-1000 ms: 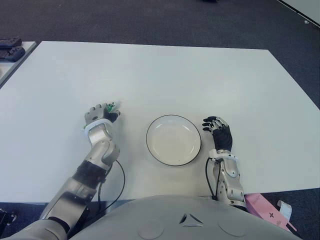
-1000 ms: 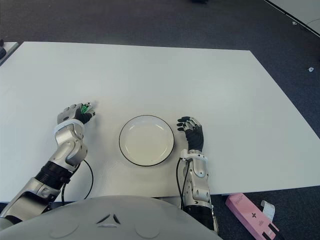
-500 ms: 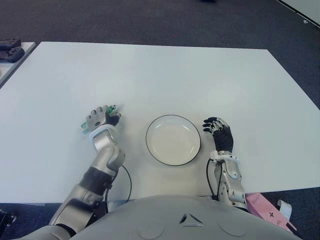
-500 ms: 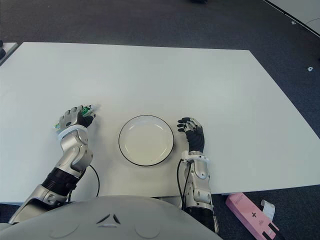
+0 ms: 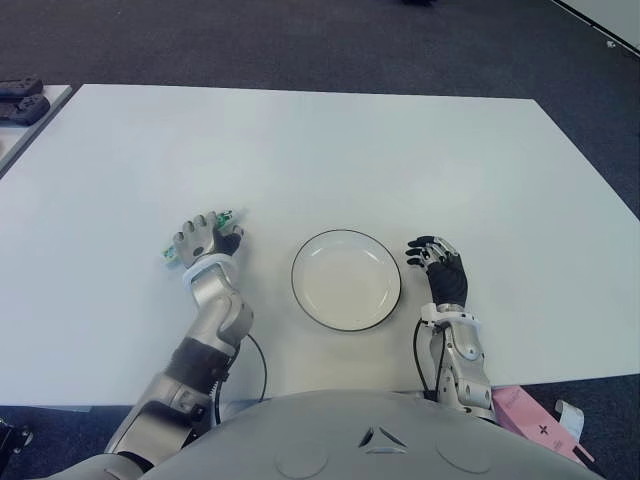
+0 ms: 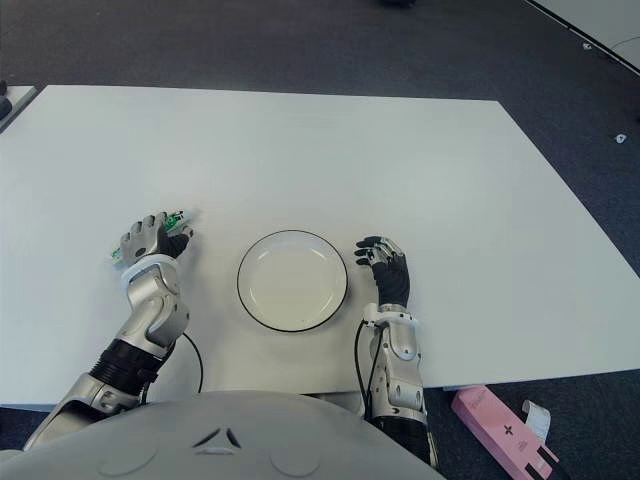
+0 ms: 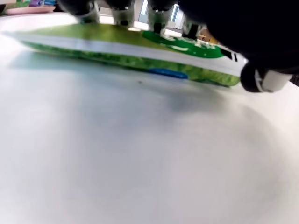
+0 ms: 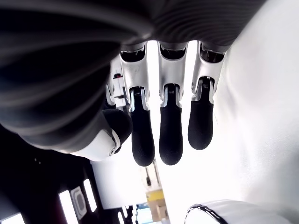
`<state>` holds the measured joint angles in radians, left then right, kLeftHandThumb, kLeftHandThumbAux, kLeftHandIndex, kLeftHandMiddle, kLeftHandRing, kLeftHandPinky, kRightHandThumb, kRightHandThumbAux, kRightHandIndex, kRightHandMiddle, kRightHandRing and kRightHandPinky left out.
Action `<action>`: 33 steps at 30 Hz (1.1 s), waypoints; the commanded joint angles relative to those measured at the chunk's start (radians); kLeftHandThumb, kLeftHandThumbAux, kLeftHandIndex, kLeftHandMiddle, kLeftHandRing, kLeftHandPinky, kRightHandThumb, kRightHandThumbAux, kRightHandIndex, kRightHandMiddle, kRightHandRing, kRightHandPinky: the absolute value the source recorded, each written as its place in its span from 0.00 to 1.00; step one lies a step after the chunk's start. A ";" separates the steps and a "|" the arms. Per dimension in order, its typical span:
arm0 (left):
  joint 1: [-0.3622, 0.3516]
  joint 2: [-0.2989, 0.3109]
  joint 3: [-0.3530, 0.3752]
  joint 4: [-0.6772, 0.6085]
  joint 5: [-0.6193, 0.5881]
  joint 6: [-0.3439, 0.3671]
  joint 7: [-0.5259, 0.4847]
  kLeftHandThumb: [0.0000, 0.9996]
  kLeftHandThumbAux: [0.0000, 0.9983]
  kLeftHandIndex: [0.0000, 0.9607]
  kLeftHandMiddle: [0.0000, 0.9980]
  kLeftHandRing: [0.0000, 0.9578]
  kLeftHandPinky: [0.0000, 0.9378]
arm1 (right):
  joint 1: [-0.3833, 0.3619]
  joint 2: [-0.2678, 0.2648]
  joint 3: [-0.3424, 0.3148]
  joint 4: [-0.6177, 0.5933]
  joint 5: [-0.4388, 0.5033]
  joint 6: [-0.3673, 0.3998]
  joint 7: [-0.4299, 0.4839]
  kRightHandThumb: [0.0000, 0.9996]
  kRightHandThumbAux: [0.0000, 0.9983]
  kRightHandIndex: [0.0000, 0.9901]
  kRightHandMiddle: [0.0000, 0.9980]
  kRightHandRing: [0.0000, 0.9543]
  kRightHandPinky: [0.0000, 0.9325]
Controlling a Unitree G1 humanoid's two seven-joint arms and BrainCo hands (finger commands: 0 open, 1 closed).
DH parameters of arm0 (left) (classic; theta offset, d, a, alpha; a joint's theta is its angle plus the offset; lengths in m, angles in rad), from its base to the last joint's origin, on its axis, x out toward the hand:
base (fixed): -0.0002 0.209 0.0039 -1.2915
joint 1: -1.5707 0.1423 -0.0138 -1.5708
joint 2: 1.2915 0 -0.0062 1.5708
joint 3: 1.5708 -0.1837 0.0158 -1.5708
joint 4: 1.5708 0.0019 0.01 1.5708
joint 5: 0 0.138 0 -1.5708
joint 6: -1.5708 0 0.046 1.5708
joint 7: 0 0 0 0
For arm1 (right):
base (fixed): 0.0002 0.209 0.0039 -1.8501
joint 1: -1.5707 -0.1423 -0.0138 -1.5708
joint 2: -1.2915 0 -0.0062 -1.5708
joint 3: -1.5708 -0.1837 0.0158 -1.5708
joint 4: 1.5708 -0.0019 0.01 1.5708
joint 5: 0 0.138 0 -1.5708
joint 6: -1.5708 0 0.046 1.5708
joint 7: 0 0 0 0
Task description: Put the toothpaste on the table into the plate.
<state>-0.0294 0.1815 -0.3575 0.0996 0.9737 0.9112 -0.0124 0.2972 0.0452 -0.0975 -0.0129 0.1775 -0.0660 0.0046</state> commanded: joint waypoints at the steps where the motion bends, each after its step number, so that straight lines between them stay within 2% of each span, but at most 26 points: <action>1: 0.052 -0.018 -0.011 0.038 -0.054 0.010 -0.031 0.48 0.23 0.04 0.08 0.02 0.08 | 0.023 0.006 -0.003 0.014 -0.008 0.045 -0.014 0.71 0.72 0.43 0.49 0.52 0.54; 7: 0.064 -0.023 0.001 0.025 -0.060 0.007 -0.008 0.52 0.25 0.05 0.11 0.04 0.12 | 0.028 0.011 -0.002 0.007 -0.012 0.051 -0.020 0.71 0.72 0.43 0.49 0.52 0.54; 11: 0.070 -0.024 0.015 0.023 -0.068 -0.004 0.011 0.53 0.28 0.01 0.11 0.06 0.12 | 0.028 0.014 -0.003 0.007 -0.013 0.049 -0.020 0.71 0.72 0.43 0.49 0.52 0.54; 20: 0.049 -0.028 0.042 0.070 -0.080 -0.038 0.066 0.59 0.34 0.00 0.14 0.09 0.16 | 0.030 0.018 -0.004 0.006 -0.016 0.049 -0.022 0.71 0.72 0.43 0.49 0.52 0.54; 22: 0.035 -0.024 0.044 0.100 -0.075 -0.049 0.095 0.62 0.37 0.01 0.15 0.10 0.19 | 0.030 0.017 -0.004 0.010 -0.018 0.047 -0.023 0.71 0.72 0.43 0.49 0.52 0.54; 23: 0.031 -0.021 0.044 0.112 -0.070 -0.054 0.108 0.67 0.39 0.10 0.18 0.15 0.24 | 0.030 0.016 -0.005 0.011 -0.020 0.046 -0.023 0.71 0.72 0.43 0.49 0.52 0.54; 24: 0.028 -0.016 0.042 0.120 -0.064 -0.059 0.123 0.68 0.40 0.13 0.19 0.16 0.25 | 0.030 0.016 -0.004 0.011 -0.020 0.046 -0.023 0.71 0.72 0.43 0.50 0.52 0.54; 26: 0.024 -0.008 0.039 0.131 -0.058 -0.068 0.144 0.74 0.42 0.26 0.25 0.23 0.31 | 0.030 0.017 -0.004 0.011 -0.020 0.046 -0.023 0.71 0.72 0.43 0.50 0.52 0.54; 32: 0.009 0.029 0.027 0.164 -0.052 -0.108 0.165 0.80 0.45 0.42 0.33 0.33 0.40 | 0.030 0.019 -0.004 0.011 -0.022 0.046 -0.027 0.71 0.72 0.43 0.50 0.52 0.54; 33: 0.006 0.036 0.025 0.170 -0.052 -0.116 0.164 0.79 0.50 0.43 0.35 0.35 0.43 | 0.030 0.019 -0.004 0.011 -0.023 0.045 -0.027 0.71 0.72 0.43 0.50 0.52 0.54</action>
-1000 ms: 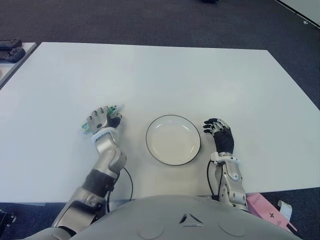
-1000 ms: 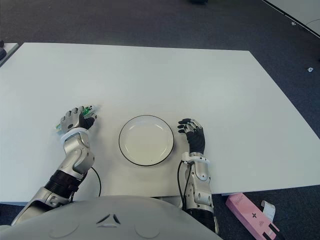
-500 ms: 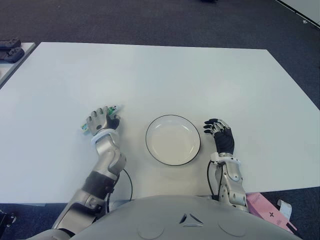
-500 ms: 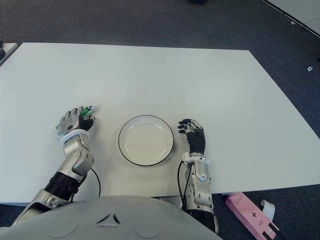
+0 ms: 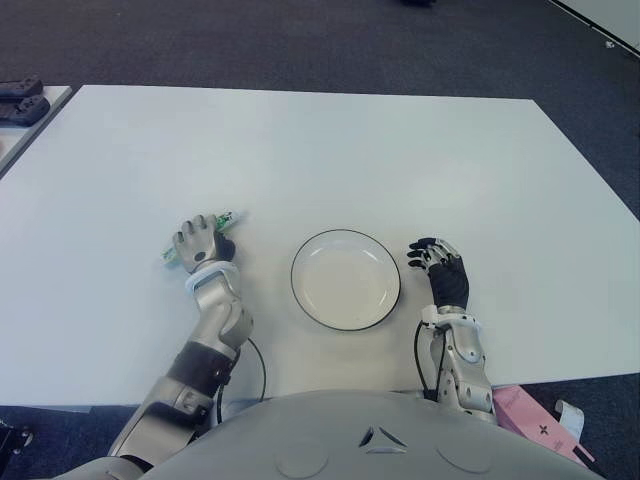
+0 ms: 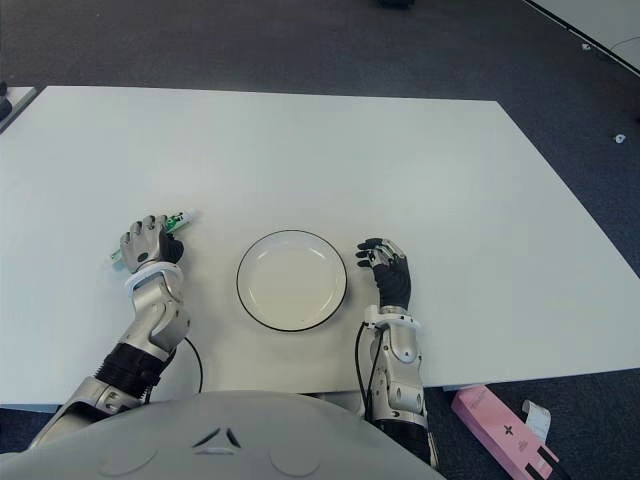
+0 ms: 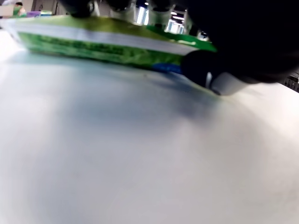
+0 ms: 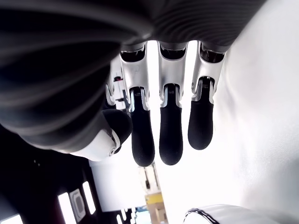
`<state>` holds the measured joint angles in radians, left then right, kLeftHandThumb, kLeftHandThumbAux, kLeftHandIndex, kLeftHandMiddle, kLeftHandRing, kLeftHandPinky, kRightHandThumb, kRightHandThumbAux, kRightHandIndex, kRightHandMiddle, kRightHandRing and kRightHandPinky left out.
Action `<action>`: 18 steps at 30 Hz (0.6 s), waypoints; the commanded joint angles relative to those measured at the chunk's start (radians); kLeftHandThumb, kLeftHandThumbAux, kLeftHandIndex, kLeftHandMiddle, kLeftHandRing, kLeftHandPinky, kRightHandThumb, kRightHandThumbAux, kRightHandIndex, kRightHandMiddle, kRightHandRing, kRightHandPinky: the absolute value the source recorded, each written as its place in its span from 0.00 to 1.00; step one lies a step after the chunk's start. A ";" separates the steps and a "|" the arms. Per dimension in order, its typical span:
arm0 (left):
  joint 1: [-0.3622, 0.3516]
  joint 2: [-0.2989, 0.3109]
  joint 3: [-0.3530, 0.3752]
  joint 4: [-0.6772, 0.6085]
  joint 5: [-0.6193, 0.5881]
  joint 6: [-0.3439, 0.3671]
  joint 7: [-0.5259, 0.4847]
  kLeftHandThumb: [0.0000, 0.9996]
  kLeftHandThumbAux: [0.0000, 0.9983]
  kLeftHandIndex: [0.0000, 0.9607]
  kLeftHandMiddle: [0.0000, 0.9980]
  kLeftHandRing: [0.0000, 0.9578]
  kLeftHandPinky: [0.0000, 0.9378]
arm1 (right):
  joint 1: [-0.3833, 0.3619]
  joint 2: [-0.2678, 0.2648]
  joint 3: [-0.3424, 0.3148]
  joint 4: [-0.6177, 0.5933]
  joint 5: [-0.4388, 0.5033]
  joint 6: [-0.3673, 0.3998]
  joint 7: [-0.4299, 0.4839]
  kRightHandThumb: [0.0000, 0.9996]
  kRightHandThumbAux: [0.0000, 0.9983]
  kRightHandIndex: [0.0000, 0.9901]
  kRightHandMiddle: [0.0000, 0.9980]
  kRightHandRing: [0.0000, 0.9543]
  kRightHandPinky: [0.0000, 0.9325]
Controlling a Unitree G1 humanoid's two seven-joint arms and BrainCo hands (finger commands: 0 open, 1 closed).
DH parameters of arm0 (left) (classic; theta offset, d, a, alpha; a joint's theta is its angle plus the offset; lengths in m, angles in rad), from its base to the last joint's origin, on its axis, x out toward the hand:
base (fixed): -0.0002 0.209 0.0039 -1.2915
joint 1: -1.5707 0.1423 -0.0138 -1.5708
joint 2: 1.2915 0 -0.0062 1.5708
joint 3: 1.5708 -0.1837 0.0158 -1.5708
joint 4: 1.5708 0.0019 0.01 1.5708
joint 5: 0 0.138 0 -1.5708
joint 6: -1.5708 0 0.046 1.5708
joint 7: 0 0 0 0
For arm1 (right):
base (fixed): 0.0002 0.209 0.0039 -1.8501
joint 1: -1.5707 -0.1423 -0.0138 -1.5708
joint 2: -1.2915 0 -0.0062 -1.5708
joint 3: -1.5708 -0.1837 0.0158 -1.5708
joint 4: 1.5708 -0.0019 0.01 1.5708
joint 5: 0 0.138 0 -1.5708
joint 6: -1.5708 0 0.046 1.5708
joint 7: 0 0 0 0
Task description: Put the toothpaste on the table into the plate.
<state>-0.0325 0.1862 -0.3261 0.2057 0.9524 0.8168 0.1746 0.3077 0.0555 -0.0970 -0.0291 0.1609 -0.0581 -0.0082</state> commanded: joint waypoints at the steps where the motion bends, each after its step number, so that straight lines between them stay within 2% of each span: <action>1: 0.005 0.041 -0.008 0.074 -0.031 -0.034 -0.024 0.77 0.57 0.44 0.38 0.38 0.48 | 0.020 0.008 -0.004 0.028 -0.008 0.036 -0.015 0.71 0.72 0.43 0.50 0.52 0.54; 2: 0.001 0.048 -0.009 0.082 -0.033 -0.042 -0.023 0.76 0.61 0.44 0.42 0.44 0.55 | 0.020 0.007 -0.003 0.029 -0.009 0.035 -0.016 0.71 0.72 0.43 0.50 0.52 0.54; 3: -0.003 0.059 -0.012 0.097 -0.033 -0.061 -0.019 0.76 0.63 0.45 0.43 0.46 0.57 | 0.019 0.008 -0.003 0.029 -0.010 0.035 -0.018 0.71 0.72 0.43 0.50 0.52 0.54; 4: -0.007 0.066 -0.015 0.109 -0.034 -0.074 -0.015 0.79 0.64 0.46 0.45 0.51 0.63 | 0.019 0.008 -0.004 0.030 -0.010 0.036 -0.019 0.71 0.72 0.43 0.50 0.52 0.54; 8: -0.021 0.083 -0.019 0.148 -0.037 -0.110 -0.004 0.84 0.65 0.48 0.47 0.64 0.75 | 0.017 0.010 -0.005 0.030 -0.008 0.041 -0.023 0.71 0.72 0.43 0.50 0.52 0.54; 14: -0.039 0.095 -0.026 0.186 -0.037 -0.131 -0.003 0.85 0.66 0.45 0.50 0.76 0.84 | 0.014 0.013 -0.008 0.031 -0.002 0.044 -0.028 0.71 0.72 0.43 0.50 0.52 0.54; 18: -0.045 0.103 -0.030 0.196 -0.036 -0.141 -0.005 0.85 0.67 0.43 0.51 0.80 0.86 | 0.012 0.013 -0.009 0.034 -0.001 0.042 -0.030 0.71 0.72 0.43 0.50 0.52 0.54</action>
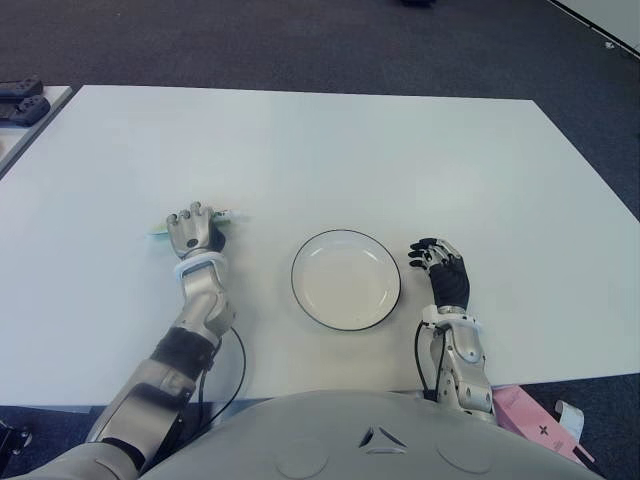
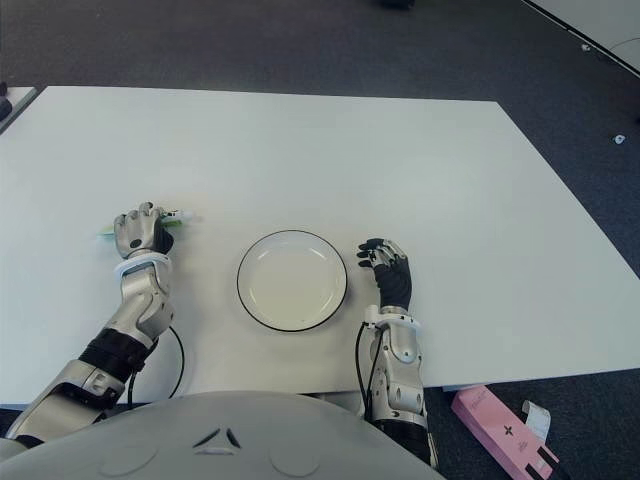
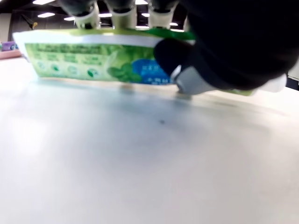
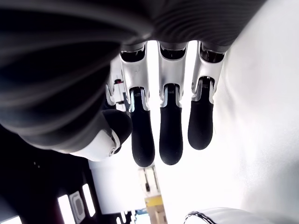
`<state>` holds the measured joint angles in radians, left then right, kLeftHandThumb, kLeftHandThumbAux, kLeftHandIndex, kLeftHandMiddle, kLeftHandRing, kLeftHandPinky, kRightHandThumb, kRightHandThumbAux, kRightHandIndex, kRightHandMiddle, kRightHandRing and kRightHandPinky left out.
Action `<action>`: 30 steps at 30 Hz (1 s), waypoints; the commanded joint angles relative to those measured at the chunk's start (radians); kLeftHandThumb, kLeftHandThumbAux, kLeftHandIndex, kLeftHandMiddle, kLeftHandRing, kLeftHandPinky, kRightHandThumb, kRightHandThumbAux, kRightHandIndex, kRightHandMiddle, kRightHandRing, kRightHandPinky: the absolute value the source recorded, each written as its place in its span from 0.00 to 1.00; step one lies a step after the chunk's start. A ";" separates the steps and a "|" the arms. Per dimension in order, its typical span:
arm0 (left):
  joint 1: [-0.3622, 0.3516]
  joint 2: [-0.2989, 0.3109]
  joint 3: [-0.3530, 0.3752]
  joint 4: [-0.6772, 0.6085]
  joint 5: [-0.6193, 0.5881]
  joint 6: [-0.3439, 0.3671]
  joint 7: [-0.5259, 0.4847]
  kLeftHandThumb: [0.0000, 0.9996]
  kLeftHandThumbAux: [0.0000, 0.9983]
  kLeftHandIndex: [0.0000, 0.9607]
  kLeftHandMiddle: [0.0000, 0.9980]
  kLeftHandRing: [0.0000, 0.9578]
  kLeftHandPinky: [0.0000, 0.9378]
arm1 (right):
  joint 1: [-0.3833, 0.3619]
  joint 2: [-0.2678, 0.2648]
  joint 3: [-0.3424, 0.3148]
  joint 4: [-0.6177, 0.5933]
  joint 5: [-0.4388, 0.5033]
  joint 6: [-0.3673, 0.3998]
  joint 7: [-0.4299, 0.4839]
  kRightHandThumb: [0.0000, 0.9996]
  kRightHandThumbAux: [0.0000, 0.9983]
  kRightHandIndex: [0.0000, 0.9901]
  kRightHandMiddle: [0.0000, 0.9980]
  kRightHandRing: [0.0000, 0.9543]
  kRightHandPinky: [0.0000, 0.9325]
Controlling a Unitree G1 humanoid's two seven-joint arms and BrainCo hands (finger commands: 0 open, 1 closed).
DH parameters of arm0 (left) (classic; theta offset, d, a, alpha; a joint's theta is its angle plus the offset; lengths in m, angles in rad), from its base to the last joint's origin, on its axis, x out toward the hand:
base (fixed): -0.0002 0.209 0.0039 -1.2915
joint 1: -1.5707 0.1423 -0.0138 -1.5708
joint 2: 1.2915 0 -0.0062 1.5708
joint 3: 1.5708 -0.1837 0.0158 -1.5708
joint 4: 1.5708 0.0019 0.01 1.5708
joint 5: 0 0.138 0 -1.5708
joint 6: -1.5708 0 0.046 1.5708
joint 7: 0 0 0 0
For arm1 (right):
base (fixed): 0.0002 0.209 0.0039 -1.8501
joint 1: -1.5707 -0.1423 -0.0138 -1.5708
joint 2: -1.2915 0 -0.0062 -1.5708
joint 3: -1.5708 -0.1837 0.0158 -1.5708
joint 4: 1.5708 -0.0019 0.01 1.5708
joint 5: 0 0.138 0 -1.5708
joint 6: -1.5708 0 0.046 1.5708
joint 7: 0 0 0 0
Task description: Put the toothpaste on the table into the plate.
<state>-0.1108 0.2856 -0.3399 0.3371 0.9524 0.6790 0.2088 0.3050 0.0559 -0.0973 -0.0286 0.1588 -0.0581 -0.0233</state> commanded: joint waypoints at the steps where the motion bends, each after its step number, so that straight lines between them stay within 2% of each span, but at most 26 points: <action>1: 0.033 0.005 -0.017 0.064 -0.036 -0.005 -0.040 0.85 0.67 0.43 0.52 0.80 0.86 | 0.014 0.013 -0.009 0.034 0.001 0.042 -0.016 0.71 0.72 0.43 0.50 0.52 0.54; 11: 0.033 0.026 -0.021 0.063 -0.038 -0.033 -0.039 0.85 0.67 0.42 0.53 0.83 0.87 | 0.008 0.013 -0.009 0.043 -0.002 0.030 -0.019 0.71 0.72 0.43 0.50 0.52 0.54; 23: 0.021 0.046 -0.002 0.075 -0.051 -0.071 -0.008 0.85 0.67 0.42 0.53 0.82 0.84 | -0.001 0.016 -0.010 0.058 0.000 0.010 -0.021 0.71 0.72 0.43 0.50 0.52 0.54; 30: 0.052 0.073 0.035 -0.047 -0.049 -0.096 0.027 0.85 0.67 0.42 0.53 0.82 0.85 | -0.005 0.019 -0.009 0.061 -0.001 0.009 -0.029 0.71 0.72 0.43 0.50 0.52 0.54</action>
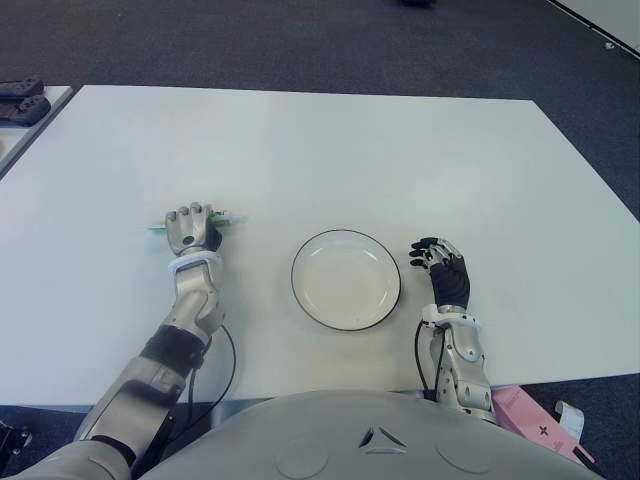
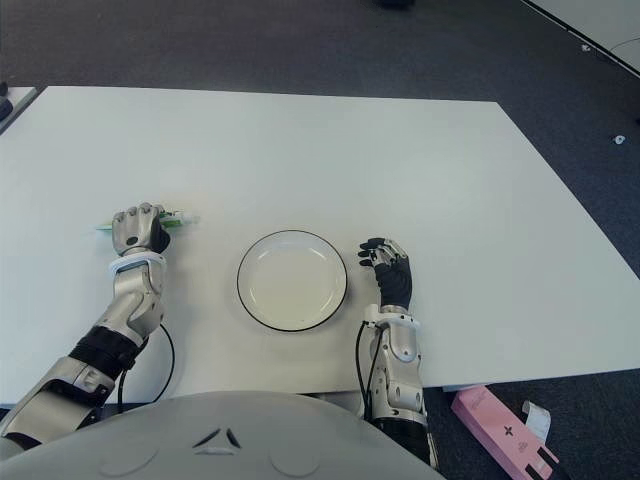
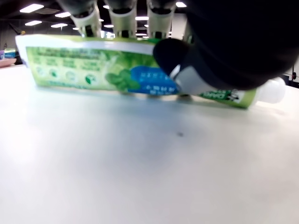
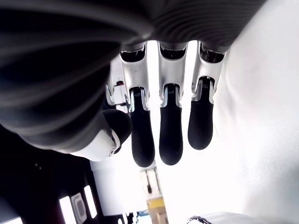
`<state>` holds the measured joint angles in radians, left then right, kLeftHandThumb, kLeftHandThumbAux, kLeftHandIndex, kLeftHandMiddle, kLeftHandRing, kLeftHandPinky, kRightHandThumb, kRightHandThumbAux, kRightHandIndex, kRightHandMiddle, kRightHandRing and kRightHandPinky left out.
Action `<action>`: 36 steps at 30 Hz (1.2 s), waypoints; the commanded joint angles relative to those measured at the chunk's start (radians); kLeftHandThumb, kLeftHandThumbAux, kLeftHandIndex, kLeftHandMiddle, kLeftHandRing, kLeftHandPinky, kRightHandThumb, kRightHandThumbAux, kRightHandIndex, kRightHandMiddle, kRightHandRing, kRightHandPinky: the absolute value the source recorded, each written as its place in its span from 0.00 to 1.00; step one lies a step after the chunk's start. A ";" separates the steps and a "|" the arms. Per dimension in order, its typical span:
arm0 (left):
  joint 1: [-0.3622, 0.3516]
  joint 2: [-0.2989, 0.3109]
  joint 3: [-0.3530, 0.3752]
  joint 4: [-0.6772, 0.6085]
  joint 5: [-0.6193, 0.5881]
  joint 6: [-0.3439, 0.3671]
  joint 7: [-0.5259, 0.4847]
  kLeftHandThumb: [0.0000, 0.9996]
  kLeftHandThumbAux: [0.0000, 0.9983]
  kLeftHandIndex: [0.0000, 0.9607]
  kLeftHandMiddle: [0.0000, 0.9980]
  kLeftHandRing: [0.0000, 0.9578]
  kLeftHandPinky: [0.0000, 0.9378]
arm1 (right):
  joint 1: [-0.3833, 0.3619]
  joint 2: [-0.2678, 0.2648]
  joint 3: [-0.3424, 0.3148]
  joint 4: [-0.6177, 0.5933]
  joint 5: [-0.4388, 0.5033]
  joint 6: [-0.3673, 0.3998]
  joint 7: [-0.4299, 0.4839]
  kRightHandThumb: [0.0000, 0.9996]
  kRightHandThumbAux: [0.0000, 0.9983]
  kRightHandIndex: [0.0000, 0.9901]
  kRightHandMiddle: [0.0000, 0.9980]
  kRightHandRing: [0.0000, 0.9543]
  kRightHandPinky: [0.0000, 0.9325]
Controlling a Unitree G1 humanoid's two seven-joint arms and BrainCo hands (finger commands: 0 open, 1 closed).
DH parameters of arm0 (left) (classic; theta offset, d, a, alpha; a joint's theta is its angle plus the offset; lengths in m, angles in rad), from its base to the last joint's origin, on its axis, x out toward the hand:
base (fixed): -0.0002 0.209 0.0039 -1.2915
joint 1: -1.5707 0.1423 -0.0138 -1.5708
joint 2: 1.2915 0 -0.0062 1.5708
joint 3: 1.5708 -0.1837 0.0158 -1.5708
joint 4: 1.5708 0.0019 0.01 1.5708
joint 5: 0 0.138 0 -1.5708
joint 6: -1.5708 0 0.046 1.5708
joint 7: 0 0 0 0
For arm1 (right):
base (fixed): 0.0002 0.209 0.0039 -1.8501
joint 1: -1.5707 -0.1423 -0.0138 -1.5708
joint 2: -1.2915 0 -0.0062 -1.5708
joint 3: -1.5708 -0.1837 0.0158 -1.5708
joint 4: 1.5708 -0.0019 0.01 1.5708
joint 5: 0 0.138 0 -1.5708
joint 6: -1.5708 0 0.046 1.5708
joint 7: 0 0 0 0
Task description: Put the toothpaste on the table into the plate.
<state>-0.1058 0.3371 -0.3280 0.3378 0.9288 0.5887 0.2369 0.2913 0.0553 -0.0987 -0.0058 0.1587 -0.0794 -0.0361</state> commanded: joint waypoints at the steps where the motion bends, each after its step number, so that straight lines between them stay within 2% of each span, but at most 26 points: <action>1: 0.053 0.024 0.027 -0.064 -0.026 -0.008 0.001 0.85 0.67 0.42 0.53 0.83 0.86 | 0.008 0.019 -0.007 0.039 -0.001 0.030 -0.017 0.71 0.72 0.43 0.50 0.52 0.54; 3: 0.068 0.030 0.034 -0.113 -0.023 -0.011 0.003 0.85 0.67 0.42 0.53 0.84 0.87 | 0.007 0.020 -0.006 0.040 0.000 0.030 -0.018 0.71 0.72 0.43 0.50 0.52 0.54; 6: 0.121 0.031 0.048 -0.309 0.006 0.005 -0.016 0.85 0.67 0.42 0.54 0.87 0.90 | 0.005 0.022 -0.007 0.043 0.005 0.030 -0.019 0.71 0.72 0.43 0.50 0.52 0.54; 11: 0.159 0.026 0.054 -0.465 0.024 -0.009 -0.018 0.85 0.67 0.41 0.54 0.89 0.92 | 0.000 0.022 -0.007 0.050 0.009 0.025 -0.016 0.71 0.72 0.43 0.50 0.52 0.54; 20: 0.159 0.035 0.064 -0.489 0.029 -0.147 0.089 0.85 0.67 0.42 0.55 0.93 0.95 | -0.008 0.019 -0.005 0.064 0.009 0.014 -0.013 0.71 0.72 0.43 0.50 0.52 0.54; 27: 0.157 0.029 0.052 -0.588 0.062 -0.207 0.067 0.85 0.67 0.43 0.55 0.96 0.96 | -0.015 0.018 -0.004 0.072 0.010 0.010 -0.010 0.71 0.72 0.43 0.50 0.52 0.54; 36: 0.121 0.036 0.062 -0.655 0.026 -0.353 0.040 0.85 0.67 0.44 0.55 0.97 0.96 | -0.023 0.021 -0.002 0.082 0.012 0.007 -0.011 0.71 0.72 0.43 0.50 0.52 0.54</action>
<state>0.0428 0.3702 -0.2623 -0.2942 0.9686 0.2751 0.3027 0.2592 0.0524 -0.0982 0.0344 0.1638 -0.1047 -0.0426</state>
